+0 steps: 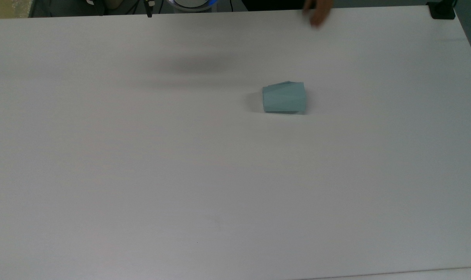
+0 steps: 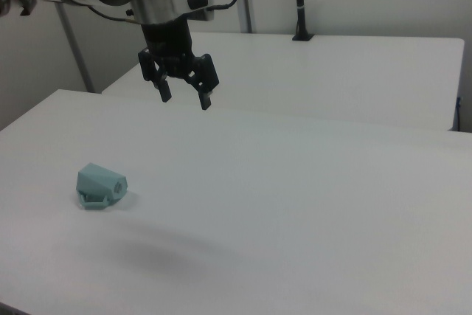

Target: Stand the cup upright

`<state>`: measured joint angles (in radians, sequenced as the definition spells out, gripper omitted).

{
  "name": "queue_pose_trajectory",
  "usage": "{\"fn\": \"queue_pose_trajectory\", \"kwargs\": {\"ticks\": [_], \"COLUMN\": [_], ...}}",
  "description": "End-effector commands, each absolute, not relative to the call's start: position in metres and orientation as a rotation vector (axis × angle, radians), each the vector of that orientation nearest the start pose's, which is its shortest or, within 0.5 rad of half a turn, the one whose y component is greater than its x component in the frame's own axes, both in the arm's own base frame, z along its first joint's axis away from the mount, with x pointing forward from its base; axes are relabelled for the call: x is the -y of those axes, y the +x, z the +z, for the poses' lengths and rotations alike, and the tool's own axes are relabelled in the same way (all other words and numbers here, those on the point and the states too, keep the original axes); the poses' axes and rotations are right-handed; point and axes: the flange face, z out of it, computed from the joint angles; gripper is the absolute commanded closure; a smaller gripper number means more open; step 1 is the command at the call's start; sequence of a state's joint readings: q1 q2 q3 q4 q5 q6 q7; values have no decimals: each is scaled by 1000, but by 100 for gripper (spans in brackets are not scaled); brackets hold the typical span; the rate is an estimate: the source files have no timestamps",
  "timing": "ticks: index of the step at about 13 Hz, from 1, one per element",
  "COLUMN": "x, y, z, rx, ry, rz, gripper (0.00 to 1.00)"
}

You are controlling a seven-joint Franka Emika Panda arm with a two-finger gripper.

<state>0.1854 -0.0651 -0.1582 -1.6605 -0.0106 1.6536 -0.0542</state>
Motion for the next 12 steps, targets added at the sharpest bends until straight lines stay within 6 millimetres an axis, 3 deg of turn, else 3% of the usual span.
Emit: {"fn": "queue_pose_trajectory", "kwargs": {"ticks": [1, 5, 10, 11, 12], "x": [18, 17, 18, 13, -12], "y": [530, 526, 521, 522, 524], "z": [615, 616, 631, 635, 643], "rx": [349, 352, 304, 293, 267], "ry": [-3042, -2998, -3005, -3006, -3015], "rz": [-55, -40, -82, -91, -106], "gripper": [0, 0, 0, 0, 0]}}
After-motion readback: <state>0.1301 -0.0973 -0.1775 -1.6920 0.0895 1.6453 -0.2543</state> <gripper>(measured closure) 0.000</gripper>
